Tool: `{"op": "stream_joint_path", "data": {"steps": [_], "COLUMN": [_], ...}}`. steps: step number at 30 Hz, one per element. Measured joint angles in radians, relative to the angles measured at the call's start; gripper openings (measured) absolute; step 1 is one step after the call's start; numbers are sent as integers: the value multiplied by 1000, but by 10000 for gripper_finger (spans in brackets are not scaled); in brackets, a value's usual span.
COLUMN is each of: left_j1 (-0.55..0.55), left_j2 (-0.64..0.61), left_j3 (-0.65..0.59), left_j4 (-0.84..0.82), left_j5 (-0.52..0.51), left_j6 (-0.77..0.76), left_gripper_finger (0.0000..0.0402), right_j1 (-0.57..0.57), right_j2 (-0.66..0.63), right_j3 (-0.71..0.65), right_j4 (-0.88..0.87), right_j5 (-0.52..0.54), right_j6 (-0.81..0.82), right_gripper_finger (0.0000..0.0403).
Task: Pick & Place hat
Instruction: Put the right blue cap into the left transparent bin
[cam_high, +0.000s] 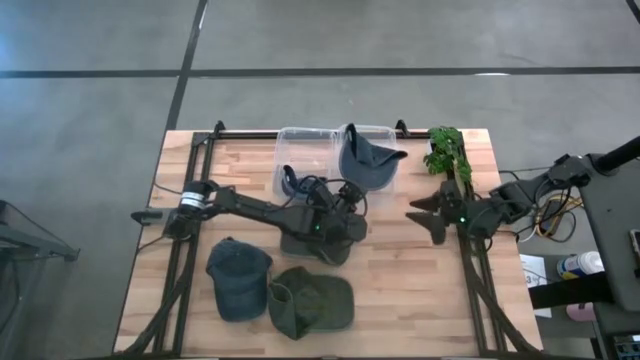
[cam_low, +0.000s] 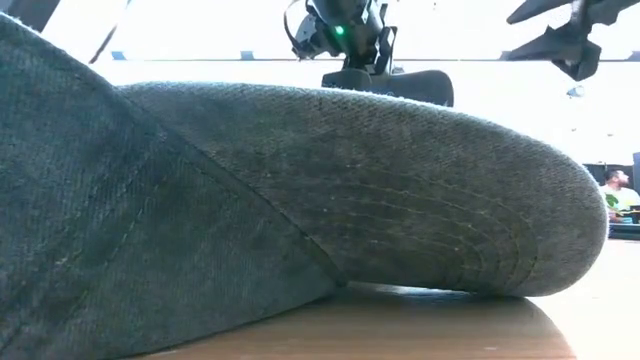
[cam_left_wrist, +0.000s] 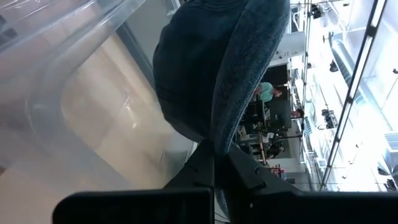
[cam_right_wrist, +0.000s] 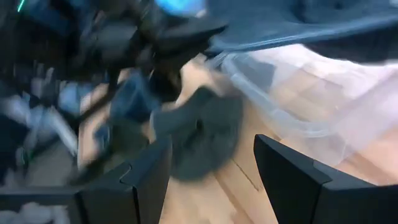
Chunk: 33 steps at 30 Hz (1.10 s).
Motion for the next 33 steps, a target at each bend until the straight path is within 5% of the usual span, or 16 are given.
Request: {"op": "stream_joint_path", "data": {"steps": [7, 20, 33], "left_j1": [1, 3, 6], "left_j2": [1, 2, 2], "left_j3": [-11, -15, -18], "left_j4": [1, 55, 39], "left_j5": [-8, -1, 92], "left_j6": [35, 108, 178], "left_gripper_finger": [10, 10, 10], "right_j1": [-165, -286, -360], "right_j2": [30, 194, 315], "right_j3": [-8, -14, -14], "right_j4": [23, 144, 288], "right_j5": [-36, -71, -88], "right_j6": [422, 676, 699], "right_gripper_finger": [224, 224, 219]}}
